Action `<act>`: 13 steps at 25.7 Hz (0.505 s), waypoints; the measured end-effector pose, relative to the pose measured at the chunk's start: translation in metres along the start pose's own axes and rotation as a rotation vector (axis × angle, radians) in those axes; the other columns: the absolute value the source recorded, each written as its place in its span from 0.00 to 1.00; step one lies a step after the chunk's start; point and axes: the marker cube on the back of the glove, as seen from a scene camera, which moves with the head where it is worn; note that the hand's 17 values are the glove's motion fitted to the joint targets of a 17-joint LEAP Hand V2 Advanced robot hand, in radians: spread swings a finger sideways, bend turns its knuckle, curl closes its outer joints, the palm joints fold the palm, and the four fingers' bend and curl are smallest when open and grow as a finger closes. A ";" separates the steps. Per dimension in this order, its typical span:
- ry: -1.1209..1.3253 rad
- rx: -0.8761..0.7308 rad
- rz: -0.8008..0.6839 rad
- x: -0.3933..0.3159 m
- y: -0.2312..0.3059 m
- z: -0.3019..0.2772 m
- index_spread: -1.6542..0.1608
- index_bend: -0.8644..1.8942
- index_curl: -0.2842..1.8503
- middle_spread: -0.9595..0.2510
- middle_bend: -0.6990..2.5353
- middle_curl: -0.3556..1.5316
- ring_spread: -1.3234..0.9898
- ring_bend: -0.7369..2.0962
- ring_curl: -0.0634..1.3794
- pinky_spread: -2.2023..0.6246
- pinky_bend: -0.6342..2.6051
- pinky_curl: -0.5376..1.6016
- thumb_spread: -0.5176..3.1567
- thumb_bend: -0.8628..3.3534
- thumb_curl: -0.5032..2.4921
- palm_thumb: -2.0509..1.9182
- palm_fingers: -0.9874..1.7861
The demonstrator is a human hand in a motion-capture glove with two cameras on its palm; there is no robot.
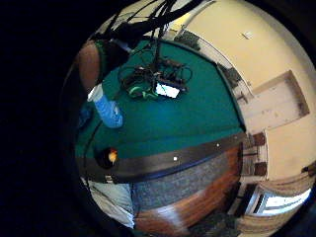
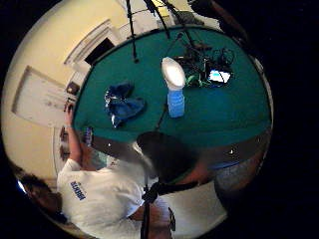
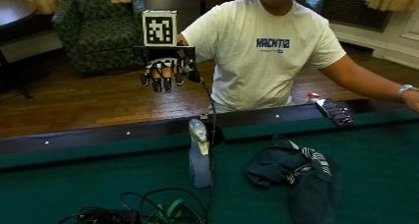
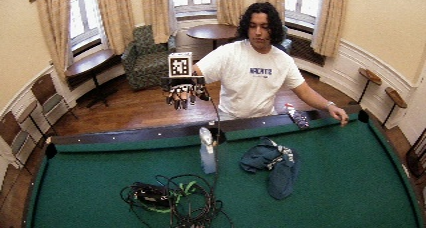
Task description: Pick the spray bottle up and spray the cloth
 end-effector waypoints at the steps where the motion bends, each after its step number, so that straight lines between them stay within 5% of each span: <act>1: -0.001 -0.006 -0.002 0.000 0.001 0.000 0.80 0.35 0.14 0.75 0.29 0.22 0.55 0.42 0.11 0.81 0.32 0.29 0.25 0.23 0.19 0.57 0.58; 13: 0.015 -0.012 -0.007 -0.001 0.008 0.003 0.71 0.36 0.19 0.72 0.30 0.29 0.53 0.45 0.21 0.85 0.32 0.36 0.36 0.22 0.22 0.59 0.56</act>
